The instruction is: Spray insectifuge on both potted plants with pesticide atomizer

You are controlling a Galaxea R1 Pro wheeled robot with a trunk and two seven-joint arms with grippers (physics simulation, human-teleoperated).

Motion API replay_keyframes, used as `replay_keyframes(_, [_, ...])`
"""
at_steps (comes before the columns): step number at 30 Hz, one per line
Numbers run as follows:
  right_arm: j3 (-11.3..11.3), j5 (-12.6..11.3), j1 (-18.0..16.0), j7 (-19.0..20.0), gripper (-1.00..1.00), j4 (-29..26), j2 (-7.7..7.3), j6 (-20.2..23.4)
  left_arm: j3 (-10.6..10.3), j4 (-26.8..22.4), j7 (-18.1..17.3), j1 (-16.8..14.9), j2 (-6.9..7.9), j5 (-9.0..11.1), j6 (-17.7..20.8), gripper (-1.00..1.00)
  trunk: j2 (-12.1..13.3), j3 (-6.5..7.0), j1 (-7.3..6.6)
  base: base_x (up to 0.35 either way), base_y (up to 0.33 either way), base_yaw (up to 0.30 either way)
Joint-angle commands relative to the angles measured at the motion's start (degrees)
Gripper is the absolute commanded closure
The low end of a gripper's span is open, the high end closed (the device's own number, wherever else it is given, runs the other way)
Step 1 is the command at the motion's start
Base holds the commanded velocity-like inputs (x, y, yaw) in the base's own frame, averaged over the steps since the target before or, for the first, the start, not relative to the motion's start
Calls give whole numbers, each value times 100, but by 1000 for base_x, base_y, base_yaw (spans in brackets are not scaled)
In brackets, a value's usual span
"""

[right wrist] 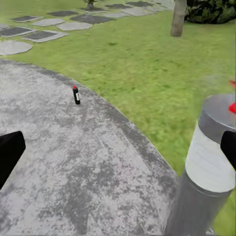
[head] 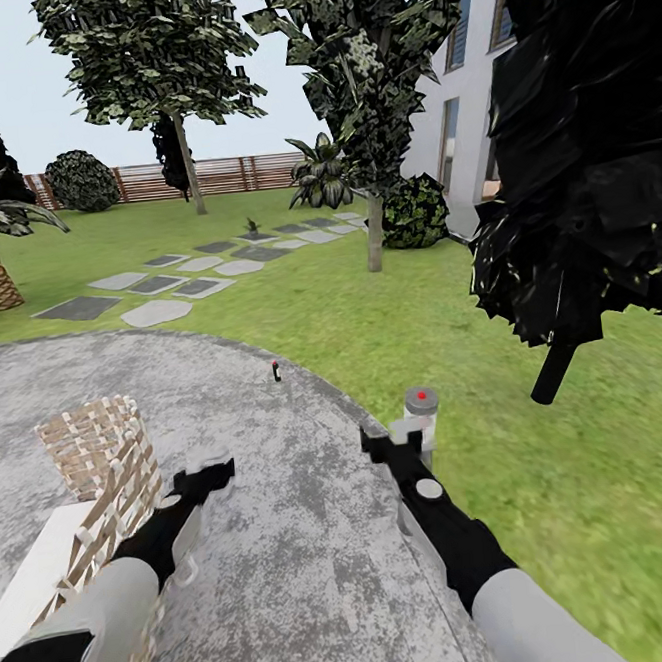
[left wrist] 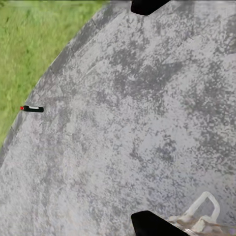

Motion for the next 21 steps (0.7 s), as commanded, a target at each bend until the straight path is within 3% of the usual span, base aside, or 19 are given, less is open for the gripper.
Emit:
replay_keyframes(1, [25, -7, -286, -38, -100, 4, 4, 68, -5, 2, -13, -172, 1, 53, 109, -100, -3, -6, 0, 0, 0, 0])
replay_keyframes(3, [36, -17, -723, -36, -100, -10, 4, 160, -11, -17, -44, -470, -27, 57, 437, -100, -3, -6, 0, 0, 0, 0])
replay_keyframes(6, [34, -41, -1054, -37, -100, -23, 4, 230, -17, -107, -60, -657, -40, 59, 769, -100, -3, -6, 0, 0, 0, 0])
replay_keyframes(11, [34, -121, -1287, 65, -100, -28, 4, 428, -10, -317, -295, -754, 5, 77, 1043, -100, -3, -6, 0, 0, 0, 0])
replay_keyframes(13, [37, -323, -1315, 363, -100, 1, 4, 463, -8, -357, -569, -763, 11, 92, 1088, -100, -3, -6, 0, 0, 0, 0])
replay_keyframes(14, [44, -542, -1325, 730, -100, 2, 4, 479, -7, -357, -755, -758, 13, 93, 1104, -100, -3, -6, 0, 0, 0, 0])
replay_keyframes(16, [44, -740, -1331, 1138, -100, -16, 4, 489, -11, -341, -878, -729, 9, 91, 1113, -100, -3, -6, 0, 0, 0, 0])
replay_keyframes(21, [42, -872, -1329, 1485, -100, 44, 4, 490, 10, -380, -945, -672, -15, 116, 1119, -100, -3, -6, 0, 0, 0, 0])
